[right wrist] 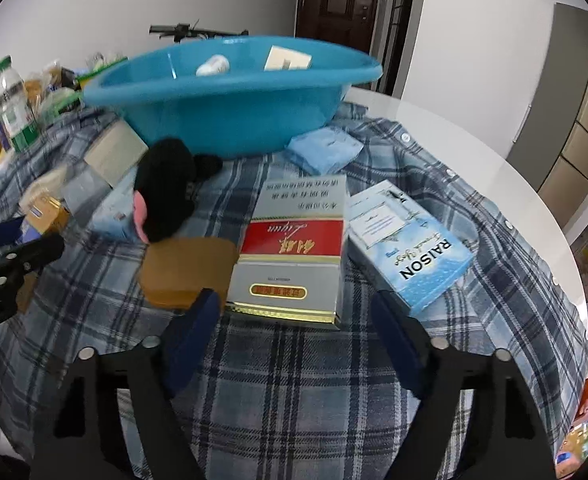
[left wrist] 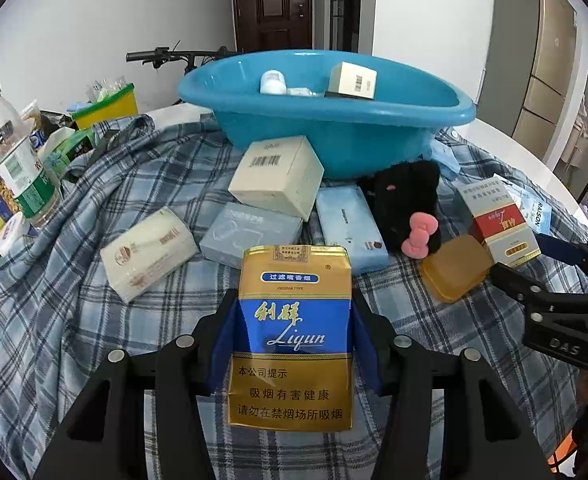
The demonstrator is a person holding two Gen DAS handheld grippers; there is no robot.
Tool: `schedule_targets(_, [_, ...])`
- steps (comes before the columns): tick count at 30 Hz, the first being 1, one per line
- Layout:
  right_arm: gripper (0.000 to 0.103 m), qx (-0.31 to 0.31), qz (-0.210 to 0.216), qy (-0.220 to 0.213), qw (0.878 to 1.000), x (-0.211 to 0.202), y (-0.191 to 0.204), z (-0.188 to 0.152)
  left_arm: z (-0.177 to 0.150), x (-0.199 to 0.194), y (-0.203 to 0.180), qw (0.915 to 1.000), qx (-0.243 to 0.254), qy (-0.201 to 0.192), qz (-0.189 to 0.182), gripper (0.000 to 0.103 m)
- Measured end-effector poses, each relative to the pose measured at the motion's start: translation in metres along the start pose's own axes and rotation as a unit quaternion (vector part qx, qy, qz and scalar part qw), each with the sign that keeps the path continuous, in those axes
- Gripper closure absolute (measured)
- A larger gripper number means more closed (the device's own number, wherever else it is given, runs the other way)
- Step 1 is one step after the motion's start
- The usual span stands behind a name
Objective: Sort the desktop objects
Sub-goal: 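Grasp the red-and-white Liqun pack with the right tool while the left tool holds the gold pack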
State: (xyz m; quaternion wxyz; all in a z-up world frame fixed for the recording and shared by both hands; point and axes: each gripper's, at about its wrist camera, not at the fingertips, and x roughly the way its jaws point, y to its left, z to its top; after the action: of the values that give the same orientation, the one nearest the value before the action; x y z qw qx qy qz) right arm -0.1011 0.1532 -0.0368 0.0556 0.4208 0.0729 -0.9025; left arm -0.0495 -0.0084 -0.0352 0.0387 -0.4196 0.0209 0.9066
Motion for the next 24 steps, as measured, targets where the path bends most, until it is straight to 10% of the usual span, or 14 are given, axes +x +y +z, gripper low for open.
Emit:
schedule_targets(5, [0.046, 0.023, 0.024, 0.014, 0.999, 0.015, -0.007, 0.001, -0.001, 0.001, 0.0, 0.9999, -0.001, 0.003, -0.011, 0.048])
schedule_targets(15, [0.046, 0.04, 0.081, 0.046, 0.995, -0.011, -0.014, -0.026, -0.001, -0.002, 0.002, 0.9998, -0.001, 0.002, -0.019, 0.048])
schedule_targets(24, [0.031, -0.014, 0.002, 0.02, 1.0, 0.0, 0.002, -0.006, -0.003, -0.004, -0.001, 0.9997, 0.002, 0.002, -0.025, 0.048])
